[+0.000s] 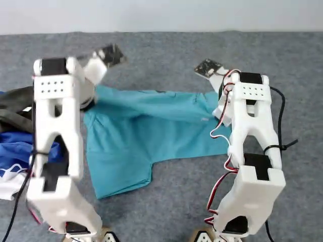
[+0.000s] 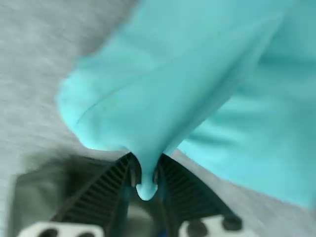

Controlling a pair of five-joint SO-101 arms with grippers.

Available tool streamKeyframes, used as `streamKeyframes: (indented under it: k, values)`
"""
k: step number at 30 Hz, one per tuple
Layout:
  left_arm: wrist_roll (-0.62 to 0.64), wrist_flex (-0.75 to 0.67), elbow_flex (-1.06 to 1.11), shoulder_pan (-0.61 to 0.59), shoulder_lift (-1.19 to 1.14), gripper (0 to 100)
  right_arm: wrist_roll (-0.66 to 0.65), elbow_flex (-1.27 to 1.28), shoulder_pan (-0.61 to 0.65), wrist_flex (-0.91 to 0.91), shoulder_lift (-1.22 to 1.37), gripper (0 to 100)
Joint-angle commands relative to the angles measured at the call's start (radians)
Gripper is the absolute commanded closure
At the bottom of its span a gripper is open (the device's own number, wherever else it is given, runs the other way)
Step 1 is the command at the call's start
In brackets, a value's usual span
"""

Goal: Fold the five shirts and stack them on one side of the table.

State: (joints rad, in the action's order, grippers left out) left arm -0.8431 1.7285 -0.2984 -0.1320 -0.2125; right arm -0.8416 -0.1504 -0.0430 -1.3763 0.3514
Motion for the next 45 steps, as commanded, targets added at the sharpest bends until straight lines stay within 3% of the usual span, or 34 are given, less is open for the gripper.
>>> streamKeyframes:
  k: [1, 8, 22, 27, 30, 36, 42, 45]
  values:
    - [-0.037, 0.029, 0.265, -0.003, 0.229, 99, -0.009, -0.060, -0.028, -0.073, -0.082, 99.0]
    - [-0.064, 0.026, 0.591, 0.003, 0.367, 99, -0.009, -0.054, -0.068, -0.137, -0.079, 99.0]
    - [-0.166, 0.021, 0.894, 0.003, 0.367, 98, -0.095, -0.052, -0.125, -0.199, -0.076, 99.0]
    - [-0.160, -0.049, 0.944, 0.003, 0.367, 96, -0.095, -0.055, -0.128, -0.196, -0.025, 98.7]
    - [-0.107, -0.086, 0.946, 0.000, 0.374, 89, -0.095, -0.060, -0.130, -0.196, 0.007, 95.8]
    - [-0.020, -0.104, 0.901, -0.002, 0.376, 86, -0.089, -0.081, -0.136, -0.237, 0.012, 75.1]
    - [0.081, -0.114, 0.676, -0.034, 0.376, 86, -0.080, -0.258, -0.116, -0.278, 0.018, 75.3]
    - [0.192, -0.193, 0.567, -0.038, 0.365, 86, 0.015, -0.315, -0.082, -0.236, 0.035, 75.4]
